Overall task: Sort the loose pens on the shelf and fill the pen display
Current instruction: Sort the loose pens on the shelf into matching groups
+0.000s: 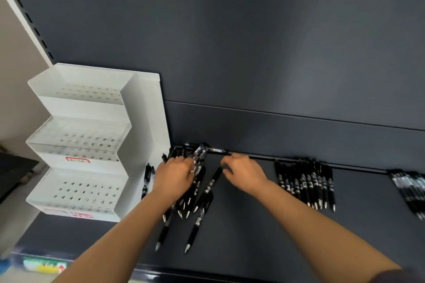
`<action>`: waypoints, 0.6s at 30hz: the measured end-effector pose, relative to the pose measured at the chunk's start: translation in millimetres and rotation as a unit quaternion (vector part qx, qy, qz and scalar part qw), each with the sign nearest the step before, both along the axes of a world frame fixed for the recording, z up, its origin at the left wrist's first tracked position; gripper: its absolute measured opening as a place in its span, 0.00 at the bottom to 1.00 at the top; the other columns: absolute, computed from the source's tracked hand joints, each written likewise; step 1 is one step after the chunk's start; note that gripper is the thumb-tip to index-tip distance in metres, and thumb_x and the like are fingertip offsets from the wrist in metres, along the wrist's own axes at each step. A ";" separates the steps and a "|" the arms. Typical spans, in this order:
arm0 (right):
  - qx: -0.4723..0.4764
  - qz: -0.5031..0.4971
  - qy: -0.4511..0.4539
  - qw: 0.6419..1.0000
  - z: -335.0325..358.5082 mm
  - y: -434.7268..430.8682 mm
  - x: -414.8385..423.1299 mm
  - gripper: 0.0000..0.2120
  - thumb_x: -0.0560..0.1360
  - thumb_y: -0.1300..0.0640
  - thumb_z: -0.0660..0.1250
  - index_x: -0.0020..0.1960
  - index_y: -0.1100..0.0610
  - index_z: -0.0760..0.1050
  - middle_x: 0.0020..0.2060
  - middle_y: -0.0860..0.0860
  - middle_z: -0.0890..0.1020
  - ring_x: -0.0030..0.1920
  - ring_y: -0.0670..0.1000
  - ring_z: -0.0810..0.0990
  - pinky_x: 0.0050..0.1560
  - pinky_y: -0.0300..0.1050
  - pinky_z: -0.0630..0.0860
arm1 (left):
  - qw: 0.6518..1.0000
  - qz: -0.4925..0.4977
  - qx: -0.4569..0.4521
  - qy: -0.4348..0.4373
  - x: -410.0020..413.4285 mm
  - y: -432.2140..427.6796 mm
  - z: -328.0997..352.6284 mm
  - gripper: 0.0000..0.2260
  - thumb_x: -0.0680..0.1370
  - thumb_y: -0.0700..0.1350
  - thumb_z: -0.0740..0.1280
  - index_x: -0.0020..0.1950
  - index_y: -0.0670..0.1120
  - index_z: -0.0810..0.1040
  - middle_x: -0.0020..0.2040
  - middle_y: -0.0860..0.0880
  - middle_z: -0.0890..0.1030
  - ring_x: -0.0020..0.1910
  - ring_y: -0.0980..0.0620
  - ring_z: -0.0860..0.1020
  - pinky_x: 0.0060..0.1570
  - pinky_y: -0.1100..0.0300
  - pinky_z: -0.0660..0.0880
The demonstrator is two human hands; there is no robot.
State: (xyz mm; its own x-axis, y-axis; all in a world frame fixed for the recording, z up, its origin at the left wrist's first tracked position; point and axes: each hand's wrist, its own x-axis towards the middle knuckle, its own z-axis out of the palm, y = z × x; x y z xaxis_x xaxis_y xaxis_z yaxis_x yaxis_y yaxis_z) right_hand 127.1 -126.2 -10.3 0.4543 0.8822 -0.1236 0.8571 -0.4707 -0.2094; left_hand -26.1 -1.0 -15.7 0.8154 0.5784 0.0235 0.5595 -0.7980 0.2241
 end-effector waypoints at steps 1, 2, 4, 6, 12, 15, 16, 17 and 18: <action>-0.004 0.000 0.004 1.000 -0.9 2.8 -1.1 0.13 0.79 0.53 0.58 0.62 0.52 0.73 0.59 0.52 0.75 0.59 0.56 0.75 0.54 0.47 0.72 | 1.000 0.003 -0.003 0.000 -2.4 2.5 -1.8 0.07 0.79 0.48 0.59 0.55 0.50 0.74 0.53 0.52 0.76 0.55 0.50 0.74 0.51 0.57 0.68; -0.009 0.001 0.008 1.000 -2.1 5.5 -1.8 0.13 0.79 0.53 0.58 0.62 0.52 0.72 0.59 0.52 0.75 0.59 0.56 0.75 0.55 0.47 0.72 | 1.000 0.004 -0.008 0.001 -4.0 3.7 -3.3 0.07 0.79 0.47 0.59 0.54 0.50 0.74 0.52 0.52 0.76 0.54 0.50 0.74 0.50 0.57 0.68; -0.020 0.002 0.015 1.000 -5.1 9.9 -2.3 0.13 0.78 0.54 0.58 0.61 0.52 0.73 0.59 0.52 0.76 0.59 0.56 0.76 0.54 0.47 0.72 | 1.000 -0.008 -0.015 0.006 -4.3 1.7 -5.6 0.07 0.79 0.47 0.59 0.53 0.49 0.74 0.53 0.52 0.77 0.55 0.49 0.74 0.51 0.58 0.69; -0.030 0.000 0.022 0.999 -8.5 13.4 -3.5 0.11 0.78 0.54 0.58 0.58 0.52 0.73 0.57 0.52 0.78 0.57 0.56 0.76 0.51 0.47 0.72 | 0.999 -0.033 -0.015 0.020 -1.5 -3.4 -9.0 0.09 0.78 0.48 0.60 0.55 0.49 0.75 0.55 0.51 0.78 0.58 0.49 0.73 0.53 0.58 0.70; -0.066 -0.003 0.026 0.998 -14.9 9.0 -6.1 0.10 0.78 0.54 0.57 0.57 0.52 0.74 0.56 0.52 0.79 0.56 0.57 0.77 0.47 0.47 0.74 | 0.992 -0.068 0.025 0.105 19.4 -23.6 -20.5 0.13 0.78 0.50 0.61 0.60 0.47 0.74 0.60 0.48 0.76 0.63 0.46 0.71 0.58 0.54 0.69; -0.073 -0.011 0.032 0.997 -15.2 2.8 -3.8 0.11 0.78 0.54 0.58 0.57 0.52 0.74 0.56 0.53 0.79 0.57 0.57 0.77 0.47 0.47 0.73 | 0.988 -0.048 0.036 0.140 28.7 -31.9 -26.8 0.14 0.78 0.48 0.61 0.61 0.46 0.75 0.61 0.46 0.75 0.64 0.44 0.70 0.60 0.53 0.68; -0.075 -0.013 0.039 0.996 -15.5 1.1 -3.9 0.11 0.77 0.54 0.58 0.57 0.52 0.74 0.56 0.53 0.79 0.57 0.58 0.77 0.48 0.47 0.73 | 0.987 -0.041 0.034 0.150 31.4 -32.7 -27.6 0.14 0.77 0.47 0.61 0.61 0.45 0.75 0.62 0.46 0.74 0.65 0.44 0.69 0.60 0.52 0.68; -0.077 -0.012 0.050 0.996 -15.6 -0.5 -4.4 0.11 0.77 0.54 0.58 0.57 0.52 0.74 0.56 0.53 0.79 0.57 0.57 0.77 0.48 0.47 0.73 | 0.987 -0.035 0.028 0.157 33.8 -32.8 -26.7 0.15 0.77 0.47 0.61 0.62 0.45 0.74 0.62 0.45 0.74 0.65 0.44 0.69 0.60 0.52 0.68; -0.079 -0.008 0.062 0.995 -15.9 -1.5 -5.3 0.10 0.77 0.54 0.59 0.56 0.51 0.75 0.56 0.53 0.79 0.57 0.57 0.77 0.49 0.47 0.73 | 0.987 -0.026 0.017 0.160 36.0 -32.1 -24.7 0.15 0.77 0.46 0.61 0.62 0.44 0.74 0.62 0.45 0.75 0.65 0.44 0.70 0.60 0.52 0.69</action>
State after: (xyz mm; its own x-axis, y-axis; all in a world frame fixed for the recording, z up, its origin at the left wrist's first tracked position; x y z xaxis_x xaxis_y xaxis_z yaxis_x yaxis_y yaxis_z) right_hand 121.8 -127.7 -26.2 0.4410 0.8398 -0.3166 0.8211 -0.5200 -0.2354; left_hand 9.9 -33.2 -40.4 0.8134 0.5383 -0.2205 0.5546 -0.8320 0.0149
